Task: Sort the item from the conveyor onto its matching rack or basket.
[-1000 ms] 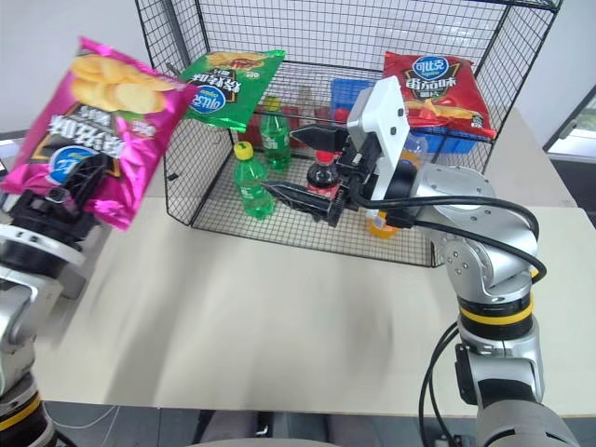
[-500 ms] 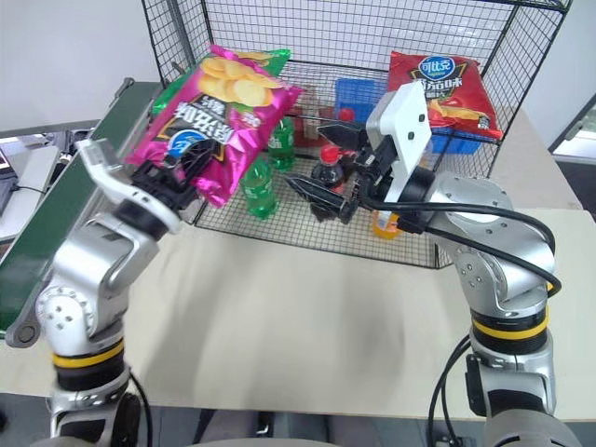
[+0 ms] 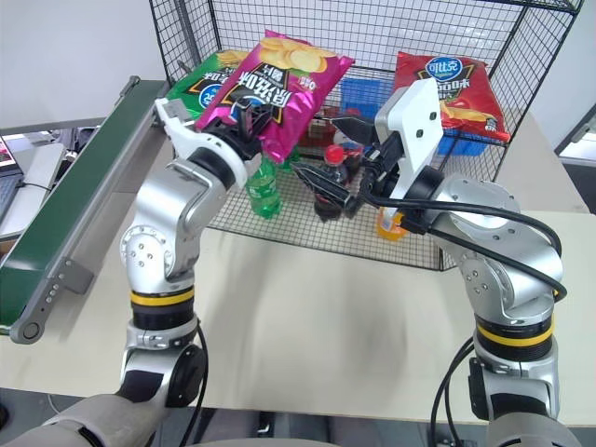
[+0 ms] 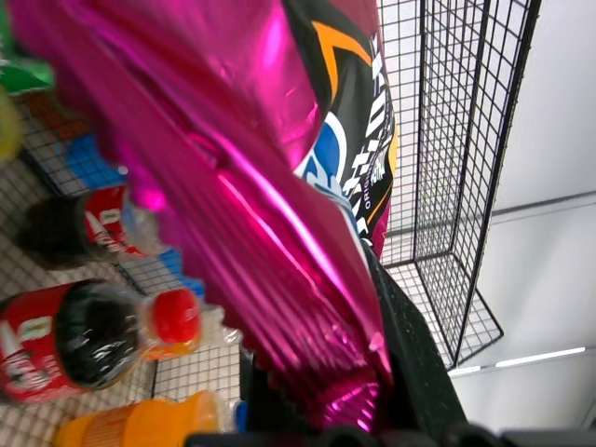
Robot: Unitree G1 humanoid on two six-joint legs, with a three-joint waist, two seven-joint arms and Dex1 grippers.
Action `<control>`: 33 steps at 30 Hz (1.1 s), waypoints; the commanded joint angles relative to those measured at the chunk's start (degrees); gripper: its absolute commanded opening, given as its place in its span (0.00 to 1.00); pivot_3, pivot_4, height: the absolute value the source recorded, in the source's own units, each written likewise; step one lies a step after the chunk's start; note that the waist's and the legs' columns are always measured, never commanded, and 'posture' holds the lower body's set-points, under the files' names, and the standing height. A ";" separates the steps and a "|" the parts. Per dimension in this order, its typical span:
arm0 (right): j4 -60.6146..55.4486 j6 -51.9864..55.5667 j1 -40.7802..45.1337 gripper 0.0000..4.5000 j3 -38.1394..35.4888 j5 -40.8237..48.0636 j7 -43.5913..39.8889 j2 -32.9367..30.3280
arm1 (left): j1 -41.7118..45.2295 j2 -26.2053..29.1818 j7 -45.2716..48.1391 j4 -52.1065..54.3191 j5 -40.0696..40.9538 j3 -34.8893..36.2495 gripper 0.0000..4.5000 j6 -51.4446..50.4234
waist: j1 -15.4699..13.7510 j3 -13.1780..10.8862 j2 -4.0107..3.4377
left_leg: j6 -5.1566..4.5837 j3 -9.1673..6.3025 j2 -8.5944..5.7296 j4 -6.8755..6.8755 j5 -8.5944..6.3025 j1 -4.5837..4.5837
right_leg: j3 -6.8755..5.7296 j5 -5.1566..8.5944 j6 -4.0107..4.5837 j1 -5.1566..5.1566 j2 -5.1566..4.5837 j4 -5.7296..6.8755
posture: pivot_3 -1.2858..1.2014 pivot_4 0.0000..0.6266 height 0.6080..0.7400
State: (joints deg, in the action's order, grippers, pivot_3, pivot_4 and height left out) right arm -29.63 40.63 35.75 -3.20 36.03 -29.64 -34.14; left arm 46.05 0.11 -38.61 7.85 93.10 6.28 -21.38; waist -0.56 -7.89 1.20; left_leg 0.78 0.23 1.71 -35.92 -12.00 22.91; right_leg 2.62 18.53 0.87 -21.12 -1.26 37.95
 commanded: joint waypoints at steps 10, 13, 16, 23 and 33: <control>-3.31 0.80 -0.25 1.00 -2.24 0.17 3.29 -0.43 | 6.41 -7.52 6.19 -9.78 -10.62 3.12 0.06 -0.65 | 0.02 -0.02 0.03 | 0.09 0.00 -0.03 0.02 0.05 0.01 | 0.03 0.01 -0.02 0.00 0.07 -0.01 | 0.52 0.24 1.00; -3.78 1.28 -0.52 1.00 -2.44 0.38 3.80 -0.32 | 6.02 -7.75 8.55 -10.44 -11.31 3.46 0.26 -1.77 | 0.02 -0.02 0.03 | 0.09 0.00 -0.02 0.02 0.05 0.01 | 0.03 0.02 -0.03 0.00 0.06 -0.02 | 0.52 0.24 1.00; -3.91 1.36 -0.72 1.00 -2.46 0.47 4.02 -0.25 | 5.61 -7.82 10.09 -10.06 -11.00 3.72 0.56 -3.36 | -0.01 -0.02 0.03 | 0.13 0.00 -0.02 0.02 0.08 0.01 | 0.02 0.02 -0.04 0.00 0.07 -0.01 | 0.52 0.24 1.00; -2.65 0.57 0.06 1.00 -1.68 0.16 3.89 0.30 | 4.53 -6.52 10.04 -7.89 -8.02 5.06 0.99 -8.13 | 0.02 -0.02 0.03 | 0.12 -0.01 -0.02 0.01 0.07 0.00 | 0.06 0.03 -0.06 0.00 0.06 0.01 | 0.52 0.24 1.00; 0.45 -2.94 2.73 1.00 -1.17 -1.33 1.89 2.06 | -1.78 -0.21 8.55 2.80 3.48 7.15 0.99 -16.72 | 0.37 -0.02 0.02 | 0.27 -0.03 0.05 0.03 0.16 0.01 | 0.11 0.04 -0.07 -0.01 0.08 0.02 | 0.52 0.24 1.00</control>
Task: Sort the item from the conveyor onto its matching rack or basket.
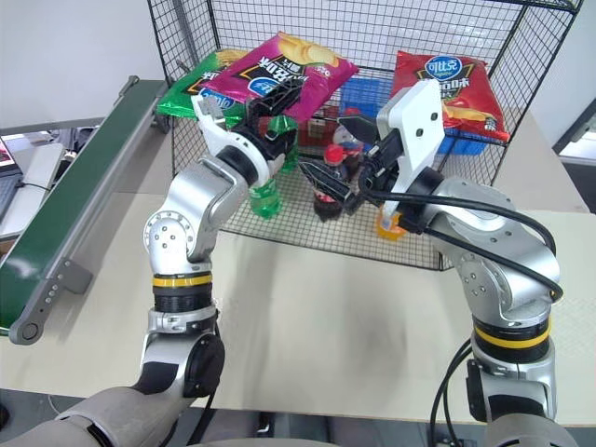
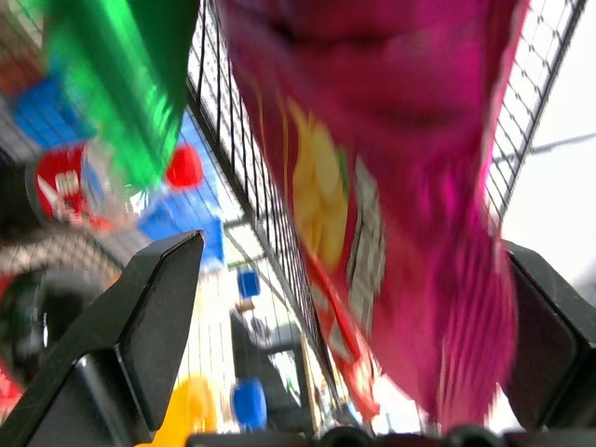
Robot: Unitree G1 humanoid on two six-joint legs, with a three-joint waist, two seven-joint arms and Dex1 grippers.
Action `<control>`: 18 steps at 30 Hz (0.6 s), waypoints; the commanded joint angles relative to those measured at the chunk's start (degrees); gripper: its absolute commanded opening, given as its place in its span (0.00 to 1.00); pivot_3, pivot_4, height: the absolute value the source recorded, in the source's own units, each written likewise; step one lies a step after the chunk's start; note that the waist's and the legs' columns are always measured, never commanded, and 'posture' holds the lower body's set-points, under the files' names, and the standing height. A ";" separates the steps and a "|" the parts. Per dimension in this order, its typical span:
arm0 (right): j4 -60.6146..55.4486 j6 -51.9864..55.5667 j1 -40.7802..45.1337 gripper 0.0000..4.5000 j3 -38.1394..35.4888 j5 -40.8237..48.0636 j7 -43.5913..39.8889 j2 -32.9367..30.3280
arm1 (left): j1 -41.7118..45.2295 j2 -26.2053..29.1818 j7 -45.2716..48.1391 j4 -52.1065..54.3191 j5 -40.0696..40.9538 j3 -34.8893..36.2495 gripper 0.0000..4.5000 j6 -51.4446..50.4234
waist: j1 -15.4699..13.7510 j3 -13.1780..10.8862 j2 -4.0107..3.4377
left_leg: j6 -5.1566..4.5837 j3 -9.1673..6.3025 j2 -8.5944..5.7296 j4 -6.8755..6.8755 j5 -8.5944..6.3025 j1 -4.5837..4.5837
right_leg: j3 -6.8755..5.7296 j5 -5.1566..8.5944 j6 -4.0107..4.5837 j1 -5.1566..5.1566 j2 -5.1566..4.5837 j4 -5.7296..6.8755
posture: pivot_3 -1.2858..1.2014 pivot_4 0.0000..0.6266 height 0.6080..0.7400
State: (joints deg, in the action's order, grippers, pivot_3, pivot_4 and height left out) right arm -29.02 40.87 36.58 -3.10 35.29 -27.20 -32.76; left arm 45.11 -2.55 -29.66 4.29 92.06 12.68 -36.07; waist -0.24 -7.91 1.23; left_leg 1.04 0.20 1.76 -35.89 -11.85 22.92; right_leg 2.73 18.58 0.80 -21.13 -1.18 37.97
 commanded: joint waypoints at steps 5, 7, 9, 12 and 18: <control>0.68 -6.40 3.03 1.00 -2.19 -1.07 -0.53 2.67 | -4.61 8.21 -0.41 11.41 10.65 1.13 0.99 -3.70 | 0.13 0.01 -0.01 | 0.07 -0.01 0.04 0.00 0.04 -0.02 | -0.01 0.00 0.00 0.00 0.00 0.03 | 0.52 0.24 1.00; 0.89 -7.41 3.31 1.00 -2.17 -1.26 -0.71 3.16 | -6.47 10.59 -0.22 13.15 13.51 1.07 0.99 -4.29 | 0.16 0.01 -0.01 | 0.10 -0.01 0.03 0.00 0.06 -0.02 | -0.01 0.00 0.00 0.00 -0.01 0.04 | 0.52 0.24 1.00; 1.08 -8.03 3.33 1.00 -2.05 -1.38 -0.75 3.53 | -8.08 12.14 -0.27 14.35 15.96 0.88 0.99 -4.11 | 0.16 0.00 -0.02 | 0.11 -0.01 0.04 0.01 0.06 -0.02 | -0.01 0.00 0.00 0.00 -0.01 0.03 | 0.52 0.24 1.00; 1.42 -8.84 3.40 1.00 -1.54 -1.86 -1.22 3.57 | -7.24 13.34 -0.47 13.57 15.56 -1.10 0.99 -3.76 | 0.02 0.00 -0.02 | 0.10 -0.03 0.04 0.00 0.06 -0.02 | -0.03 0.00 0.00 0.00 -0.03 0.04 | 0.52 0.24 1.00; 3.71 -12.82 3.68 1.00 1.92 -7.97 -4.63 0.95 | -9.02 31.77 10.09 16.87 13.04 0.41 0.99 -14.57 | 0.68 -0.03 -0.04 | -0.03 -0.01 0.00 0.02 -0.02 -0.03 | 0.00 0.00 0.00 0.00 -0.01 0.01 | 0.52 0.24 1.00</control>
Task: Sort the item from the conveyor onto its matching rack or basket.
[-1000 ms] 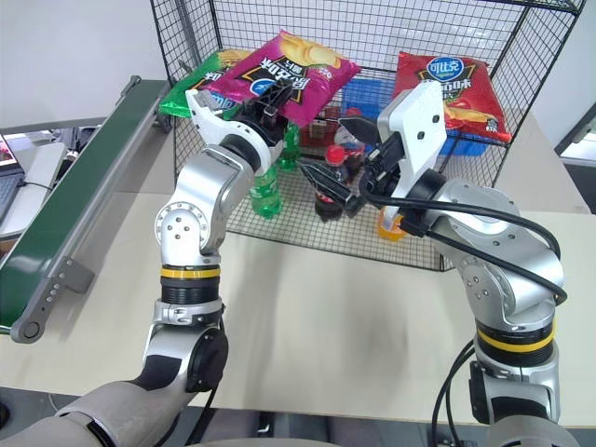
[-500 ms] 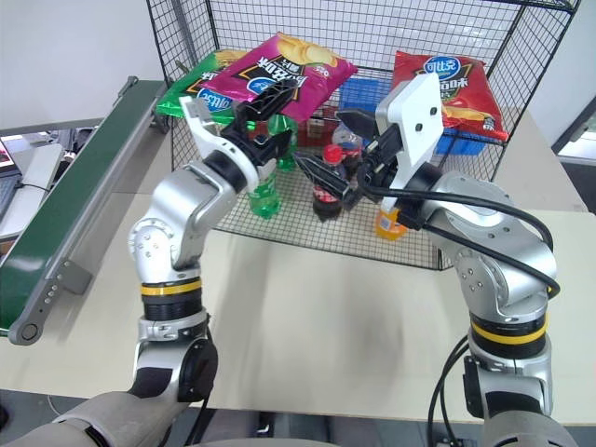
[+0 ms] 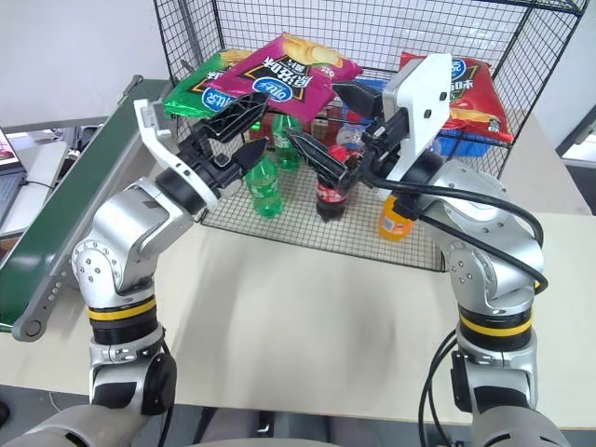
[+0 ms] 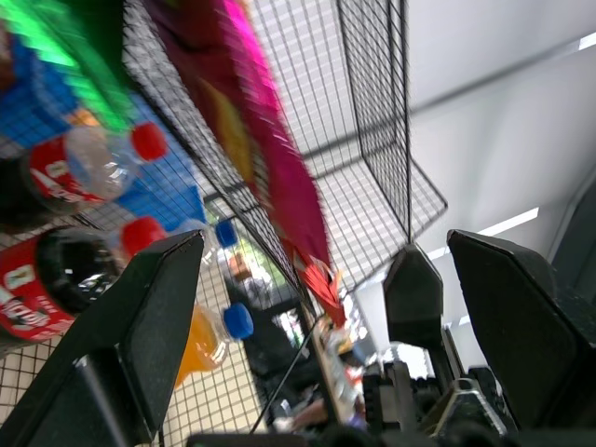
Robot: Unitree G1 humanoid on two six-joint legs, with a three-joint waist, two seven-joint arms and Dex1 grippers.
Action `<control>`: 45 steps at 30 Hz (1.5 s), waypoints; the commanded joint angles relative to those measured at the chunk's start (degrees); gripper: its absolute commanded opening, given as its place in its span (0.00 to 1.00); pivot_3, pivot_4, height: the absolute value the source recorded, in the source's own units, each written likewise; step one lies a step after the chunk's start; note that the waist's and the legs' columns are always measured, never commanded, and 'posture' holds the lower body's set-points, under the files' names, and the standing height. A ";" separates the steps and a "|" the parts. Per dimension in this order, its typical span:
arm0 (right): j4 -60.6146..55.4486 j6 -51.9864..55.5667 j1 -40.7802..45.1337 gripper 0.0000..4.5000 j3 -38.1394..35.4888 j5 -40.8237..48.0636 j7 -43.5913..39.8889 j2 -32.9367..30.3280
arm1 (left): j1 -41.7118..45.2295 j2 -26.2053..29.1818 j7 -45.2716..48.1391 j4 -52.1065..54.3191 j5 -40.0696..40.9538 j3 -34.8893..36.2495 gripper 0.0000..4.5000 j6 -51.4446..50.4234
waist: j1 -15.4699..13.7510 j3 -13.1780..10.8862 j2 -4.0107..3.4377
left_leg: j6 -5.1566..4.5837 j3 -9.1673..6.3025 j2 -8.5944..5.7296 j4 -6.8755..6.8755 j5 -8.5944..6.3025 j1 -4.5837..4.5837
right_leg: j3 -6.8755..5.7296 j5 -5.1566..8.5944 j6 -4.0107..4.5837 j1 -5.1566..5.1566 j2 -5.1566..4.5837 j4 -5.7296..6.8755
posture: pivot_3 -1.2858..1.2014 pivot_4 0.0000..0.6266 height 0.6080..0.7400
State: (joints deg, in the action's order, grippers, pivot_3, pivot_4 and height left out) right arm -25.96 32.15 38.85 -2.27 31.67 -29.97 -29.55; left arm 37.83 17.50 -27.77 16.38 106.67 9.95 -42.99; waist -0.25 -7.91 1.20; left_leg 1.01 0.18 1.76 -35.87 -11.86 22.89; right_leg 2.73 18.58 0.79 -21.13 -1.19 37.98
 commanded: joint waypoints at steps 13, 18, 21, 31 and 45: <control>13.25 -18.18 7.99 1.00 11.04 -20.72 -7.72 -1.54 | -11.21 40.96 55.59 7.64 -33.91 12.72 0.99 -4.36 | 1.07 -0.23 -0.14 | 0.18 0.05 0.18 0.74 0.10 -0.27 | 0.71 0.02 0.01 -0.21 0.55 -0.02 | 0.52 0.24 1.00; 19.24 -24.24 11.88 1.00 13.65 -28.40 -4.74 1.97 | -12.75 40.66 59.01 5.07 -40.36 14.09 0.99 -2.15 | 1.16 -0.24 -0.12 | 0.16 0.06 0.20 0.72 0.10 0.02 | 1.02 0.01 0.02 -0.57 0.61 0.08 | 0.52 0.24 1.00; 21.94 -28.87 13.17 0.94 14.10 -31.46 -4.17 2.98 | -13.66 39.38 59.59 5.56 -41.33 14.33 1.00 -1.99 | 1.18 -0.24 -0.12 | 0.16 0.11 0.22 0.72 0.10 0.12 | 1.11 0.00 0.03 -0.77 0.62 0.20 | 0.52 0.24 1.00; 26.13 -35.80 14.22 0.19 14.96 -35.91 -5.03 4.34 | -13.13 37.55 61.78 5.50 -44.03 13.67 1.00 -2.17 | 1.46 -0.24 -0.13 | 0.15 0.10 0.29 0.63 0.10 0.25 | 1.24 -0.01 0.05 -1.01 0.62 0.64 | 0.52 0.24 1.00; 28.29 -39.77 11.98 0.01 10.29 -40.40 -3.09 -1.20 | -11.45 35.86 64.02 5.19 -45.54 12.35 1.00 -2.65 | 1.29 -0.24 -0.13 | 0.15 0.07 0.25 0.58 0.10 0.27 | 1.25 -0.01 0.05 -1.05 0.65 0.85 | 0.52 0.24 1.00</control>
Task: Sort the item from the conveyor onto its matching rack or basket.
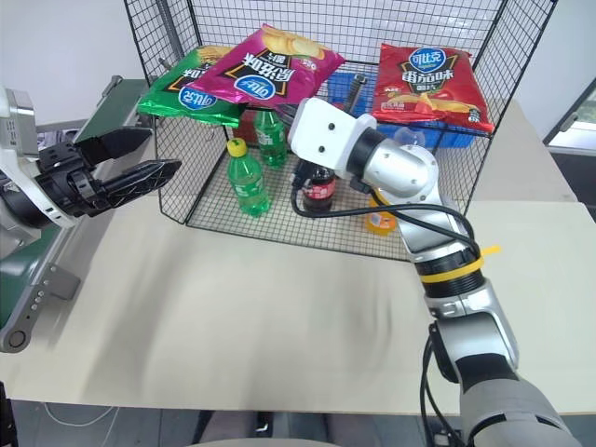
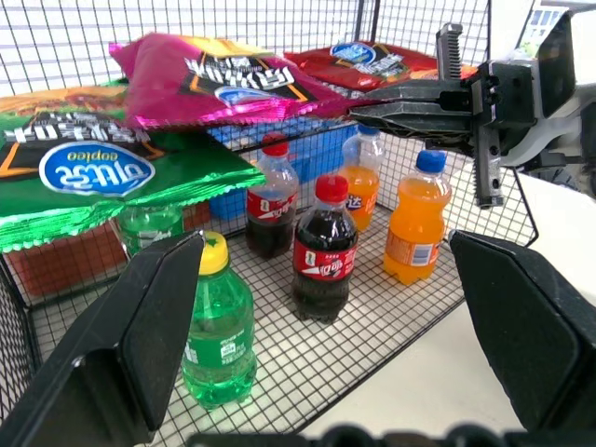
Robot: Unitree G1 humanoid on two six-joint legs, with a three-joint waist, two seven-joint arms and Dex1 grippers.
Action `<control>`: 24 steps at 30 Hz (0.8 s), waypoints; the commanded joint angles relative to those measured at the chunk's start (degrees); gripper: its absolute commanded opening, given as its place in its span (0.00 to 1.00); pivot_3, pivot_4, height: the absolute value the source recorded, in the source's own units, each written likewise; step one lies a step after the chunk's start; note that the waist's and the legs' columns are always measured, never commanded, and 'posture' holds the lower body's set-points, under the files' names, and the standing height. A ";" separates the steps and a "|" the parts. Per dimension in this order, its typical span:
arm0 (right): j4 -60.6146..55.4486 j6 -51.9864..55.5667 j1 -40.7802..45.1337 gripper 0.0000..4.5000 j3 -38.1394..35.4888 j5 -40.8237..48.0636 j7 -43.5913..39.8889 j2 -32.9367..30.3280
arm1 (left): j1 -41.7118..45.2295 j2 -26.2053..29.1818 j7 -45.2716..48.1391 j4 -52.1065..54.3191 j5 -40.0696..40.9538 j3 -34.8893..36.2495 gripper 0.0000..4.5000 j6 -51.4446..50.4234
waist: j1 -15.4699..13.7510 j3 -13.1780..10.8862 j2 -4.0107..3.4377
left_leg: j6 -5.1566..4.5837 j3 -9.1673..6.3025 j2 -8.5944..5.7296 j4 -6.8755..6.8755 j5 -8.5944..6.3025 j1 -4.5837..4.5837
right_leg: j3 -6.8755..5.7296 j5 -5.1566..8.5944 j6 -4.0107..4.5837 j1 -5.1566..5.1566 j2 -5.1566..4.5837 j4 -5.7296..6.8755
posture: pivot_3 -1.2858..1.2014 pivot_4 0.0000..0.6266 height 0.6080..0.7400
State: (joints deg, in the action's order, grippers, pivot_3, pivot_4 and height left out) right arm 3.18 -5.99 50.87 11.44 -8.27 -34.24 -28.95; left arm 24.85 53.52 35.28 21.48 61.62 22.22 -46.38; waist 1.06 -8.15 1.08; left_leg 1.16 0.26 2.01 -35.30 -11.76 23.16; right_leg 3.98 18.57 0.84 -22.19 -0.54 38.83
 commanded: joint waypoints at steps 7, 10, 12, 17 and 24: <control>-3.90 -1.80 -3.66 0.01 -5.88 0.05 -0.16 -6.33 | 4.29 -1.43 2.96 -1.86 -2.12 -2.37 1.00 0.86 | 0.19 0.00 0.00 | -0.01 0.02 0.00 -0.01 0.00 -0.01 | 0.05 0.00 0.00 0.00 0.05 0.03 | 0.52 0.24 1.00; -4.77 -1.93 -5.00 0.01 -6.85 0.85 -1.26 -8.22 | 5.02 -1.89 3.68 -2.48 -2.81 -3.19 1.00 0.88 | 0.33 0.00 0.00 | -0.01 0.02 0.01 -0.02 0.00 -0.02 | 0.06 0.00 0.00 0.00 0.08 0.04 | 0.52 0.24 1.00; -4.71 -2.15 -5.60 0.01 -7.45 1.57 -1.93 -9.23 | 5.52 -2.36 4.06 -2.71 -3.31 -3.68 1.00 0.89 | 0.29 0.00 0.00 | -0.01 0.02 0.01 -0.02 0.00 -0.02 | 0.06 0.00 0.00 0.00 0.09 0.06 | 0.52 0.24 1.00; -3.77 -5.38 -5.17 0.01 -7.59 4.16 -4.55 -9.39 | 6.46 -3.48 4.88 -3.29 -4.54 -4.59 1.00 1.01 | 0.34 0.00 0.00 | -0.01 0.02 0.01 -0.05 0.01 -0.02 | 0.07 0.00 0.00 0.01 0.10 0.06 | 0.52 0.24 1.00; 1.60 -11.87 -1.72 0.01 -5.51 6.71 -8.70 -7.29 | 7.30 -4.46 5.40 -3.34 -5.54 -4.86 1.00 0.70 | 0.57 0.01 0.00 | -0.02 0.02 0.01 -0.15 0.00 -0.02 | 0.07 0.00 0.00 0.01 0.10 0.12 | 0.52 0.24 1.00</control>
State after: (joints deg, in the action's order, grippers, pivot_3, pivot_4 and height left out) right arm 4.76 -15.25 47.31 6.17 -3.09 -42.26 -36.52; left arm 31.08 49.00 40.28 17.18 56.13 16.52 -46.38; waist 1.63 -8.14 1.08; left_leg 1.13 0.28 2.03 -35.48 -11.77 23.14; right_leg 4.04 18.57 0.84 -22.18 -0.43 38.97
